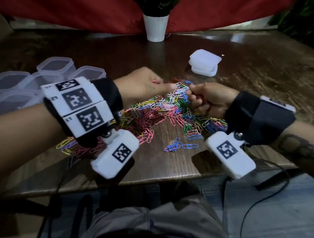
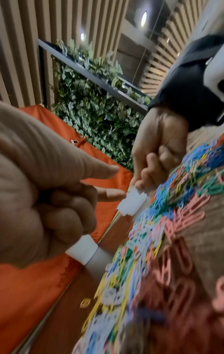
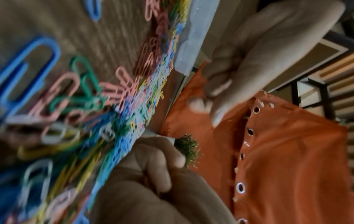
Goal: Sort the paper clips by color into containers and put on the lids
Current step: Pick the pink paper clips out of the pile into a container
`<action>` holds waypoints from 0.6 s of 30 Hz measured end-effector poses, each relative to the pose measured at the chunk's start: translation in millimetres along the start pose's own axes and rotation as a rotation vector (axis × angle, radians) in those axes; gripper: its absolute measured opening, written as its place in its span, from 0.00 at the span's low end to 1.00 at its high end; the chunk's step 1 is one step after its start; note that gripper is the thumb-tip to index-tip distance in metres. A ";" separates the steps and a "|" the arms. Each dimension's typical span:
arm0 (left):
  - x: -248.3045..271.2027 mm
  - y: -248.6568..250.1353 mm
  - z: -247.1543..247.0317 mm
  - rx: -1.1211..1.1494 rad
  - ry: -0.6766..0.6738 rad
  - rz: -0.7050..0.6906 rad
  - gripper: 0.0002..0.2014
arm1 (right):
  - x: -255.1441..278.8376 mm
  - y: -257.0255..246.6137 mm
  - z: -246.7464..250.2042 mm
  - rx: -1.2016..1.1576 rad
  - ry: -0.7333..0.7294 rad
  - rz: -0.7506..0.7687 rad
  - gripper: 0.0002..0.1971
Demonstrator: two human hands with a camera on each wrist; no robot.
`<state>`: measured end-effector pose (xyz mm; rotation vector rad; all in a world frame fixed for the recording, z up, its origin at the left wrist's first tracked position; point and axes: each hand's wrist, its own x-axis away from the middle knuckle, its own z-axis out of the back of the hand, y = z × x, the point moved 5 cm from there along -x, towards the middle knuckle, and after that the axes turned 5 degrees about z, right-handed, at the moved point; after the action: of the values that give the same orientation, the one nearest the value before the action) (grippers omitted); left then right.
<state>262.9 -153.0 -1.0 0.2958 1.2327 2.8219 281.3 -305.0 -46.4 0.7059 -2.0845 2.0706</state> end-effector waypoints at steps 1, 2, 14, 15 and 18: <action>0.3 -10.5 6.5 0.032 -0.033 0.092 0.19 | 1.8 -2.7 2.9 0.039 -0.017 -0.003 0.17; 1.1 -22.3 14.6 0.116 -0.067 0.199 0.20 | 2.8 -6.0 3.6 0.067 -0.042 -0.010 0.16; 74.2 -131.3 160.7 0.270 0.212 0.534 0.10 | -17.1 -59.4 -173.9 0.526 -0.507 0.076 0.22; 81.9 -139.0 166.2 0.114 0.241 0.513 0.08 | -18.8 -59.5 -189.9 0.563 -0.522 0.106 0.20; 94.7 -152.4 158.7 -0.319 0.189 0.371 0.13 | -21.9 -54.1 -219.4 0.702 -0.508 0.191 0.17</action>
<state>195.8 76.8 7.7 0.2690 0.7953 3.3728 270.6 -84.5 6.8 1.2720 -1.6149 3.0313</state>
